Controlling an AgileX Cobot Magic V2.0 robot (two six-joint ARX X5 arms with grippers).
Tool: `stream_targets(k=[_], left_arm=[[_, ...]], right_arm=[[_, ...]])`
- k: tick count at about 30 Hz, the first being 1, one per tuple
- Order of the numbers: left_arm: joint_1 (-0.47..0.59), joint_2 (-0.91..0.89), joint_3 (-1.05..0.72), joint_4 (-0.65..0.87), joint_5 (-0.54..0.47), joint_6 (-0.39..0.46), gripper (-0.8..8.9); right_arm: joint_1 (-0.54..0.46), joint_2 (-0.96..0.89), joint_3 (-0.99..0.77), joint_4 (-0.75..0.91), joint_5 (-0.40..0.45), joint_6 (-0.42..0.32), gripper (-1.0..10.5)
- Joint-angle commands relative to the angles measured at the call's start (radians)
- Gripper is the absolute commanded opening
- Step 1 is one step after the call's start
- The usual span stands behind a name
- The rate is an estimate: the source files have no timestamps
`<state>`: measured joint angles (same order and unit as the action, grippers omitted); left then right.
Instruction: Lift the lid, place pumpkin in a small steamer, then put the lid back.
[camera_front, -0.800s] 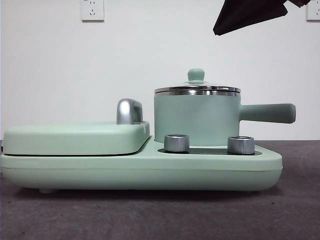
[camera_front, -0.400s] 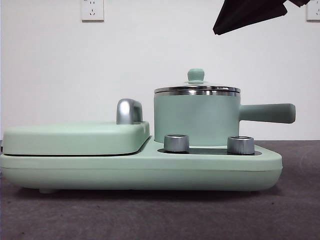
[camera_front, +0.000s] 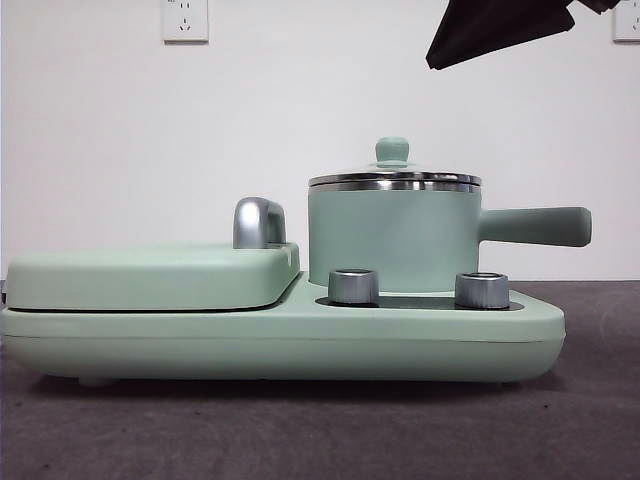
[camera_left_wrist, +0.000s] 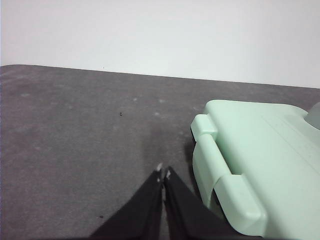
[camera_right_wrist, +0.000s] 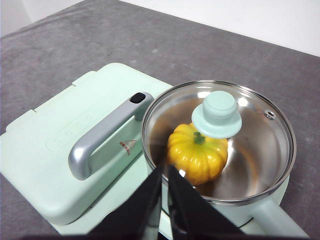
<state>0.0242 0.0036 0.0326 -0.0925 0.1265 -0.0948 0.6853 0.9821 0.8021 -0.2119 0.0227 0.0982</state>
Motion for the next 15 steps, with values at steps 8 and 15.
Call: stream_targets(k=[8, 15], left_arm=[[0.002, 0.0, -0.02, 0.011, 0.001, -0.002, 0.07], [0.002, 0.0, -0.02, 0.011, 0.001, -0.002, 0.07]], right_arm=[[-0.066, -0.027, -0.019, 0.011, 0.02, -0.146, 0.2], [-0.229, -0.166, -0.192, 0.108, -0.075, -0.137, 0.2]])
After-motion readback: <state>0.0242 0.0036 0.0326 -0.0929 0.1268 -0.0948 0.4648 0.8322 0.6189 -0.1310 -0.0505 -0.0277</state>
